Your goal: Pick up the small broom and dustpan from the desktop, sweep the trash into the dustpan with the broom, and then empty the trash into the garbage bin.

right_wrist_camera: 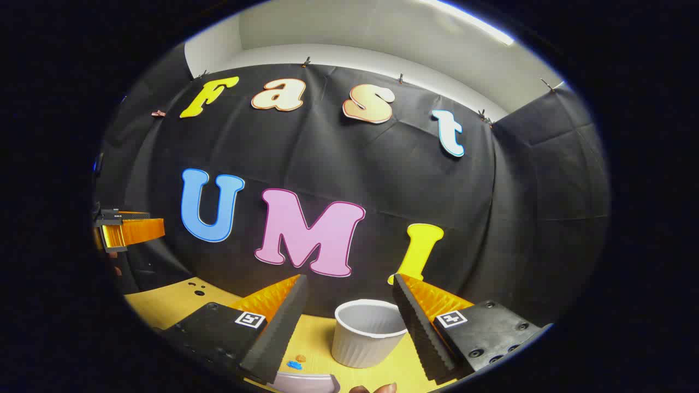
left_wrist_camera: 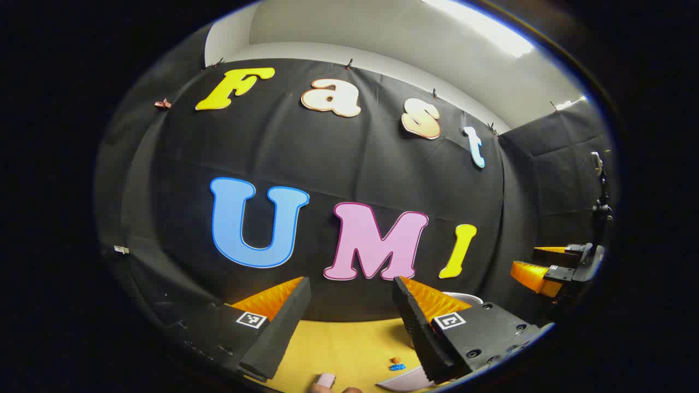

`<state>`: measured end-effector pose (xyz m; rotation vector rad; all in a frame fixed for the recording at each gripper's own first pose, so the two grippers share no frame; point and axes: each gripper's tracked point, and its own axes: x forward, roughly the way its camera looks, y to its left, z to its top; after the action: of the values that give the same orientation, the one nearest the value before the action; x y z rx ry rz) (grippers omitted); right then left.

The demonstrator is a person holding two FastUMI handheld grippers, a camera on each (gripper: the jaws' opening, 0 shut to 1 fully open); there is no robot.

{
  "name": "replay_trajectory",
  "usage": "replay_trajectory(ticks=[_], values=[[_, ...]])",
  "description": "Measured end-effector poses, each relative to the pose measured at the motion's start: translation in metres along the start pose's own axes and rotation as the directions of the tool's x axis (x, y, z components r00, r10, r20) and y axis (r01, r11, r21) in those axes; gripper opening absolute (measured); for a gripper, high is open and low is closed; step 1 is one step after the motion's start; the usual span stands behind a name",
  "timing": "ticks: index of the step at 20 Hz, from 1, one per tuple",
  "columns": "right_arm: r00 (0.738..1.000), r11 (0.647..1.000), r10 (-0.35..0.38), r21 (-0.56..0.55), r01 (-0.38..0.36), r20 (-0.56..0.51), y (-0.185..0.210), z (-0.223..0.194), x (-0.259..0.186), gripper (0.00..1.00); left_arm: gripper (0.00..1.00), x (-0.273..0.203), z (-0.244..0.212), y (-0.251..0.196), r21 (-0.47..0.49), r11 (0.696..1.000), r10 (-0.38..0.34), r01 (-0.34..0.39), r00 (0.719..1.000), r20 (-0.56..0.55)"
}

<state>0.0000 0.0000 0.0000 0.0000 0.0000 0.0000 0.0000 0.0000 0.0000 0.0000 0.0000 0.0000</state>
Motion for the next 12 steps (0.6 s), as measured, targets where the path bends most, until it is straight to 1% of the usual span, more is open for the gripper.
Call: replay_trajectory(ticks=[2, 3, 4, 6, 8, 11, 12], values=[[1.0, 1.0, 0.015, -0.004, -0.015, -0.015, 0.002, -0.004, 0.002, 0.97, 0.95, 0.005, 0.004, 0.002, 0.021, 1.0, 0.009, -0.009, 1.0, 0.009], [1.0, 1.0, 0.02, -0.009, -0.02, -0.018, 0.001, -0.005, 0.006, 0.96, 0.95, 0.008, 0.007, 0.006, 0.033, 0.999, 0.022, -0.022, 1.0, 0.016], [0.999, 1.0, 0.023, -0.006, -0.023, -0.025, 0.002, -0.006, 0.008, 0.97, 0.95, 0.01, 0.007, 0.009, 0.047, 0.998, 0.033, -0.034, 0.999, 0.017], [1.0, 0.999, 0.021, 0.026, -0.021, -0.02, 0.003, -0.004, 0.014, 0.97, 0.95, 0.011, 0.008, 0.012, 0.075, 0.996, 0.037, -0.038, 0.999, 0.021], [0.999, 0.998, 0.037, 0.05, -0.036, -0.026, 0.008, -0.008, 0.017, 0.97, 0.95, 0.012, 0.005, 0.017, 0.088, 0.995, 0.041, -0.042, 0.999, 0.008], [0.998, 0.999, 0.054, 0.005, -0.054, -0.026, 0.011, -0.009, 0.016, 0.97, 0.95, 0.011, 0.002, 0.022, 0.089, 0.995, 0.042, -0.042, 0.999, -0.004], [0.997, 0.998, 0.07, 0.002, -0.07, -0.03, 0.016, -0.01, 0.014, 0.97, 0.95, 0.009, 0.0, 0.026, 0.084, 0.995, 0.048, -0.047, 0.999, -0.009]])
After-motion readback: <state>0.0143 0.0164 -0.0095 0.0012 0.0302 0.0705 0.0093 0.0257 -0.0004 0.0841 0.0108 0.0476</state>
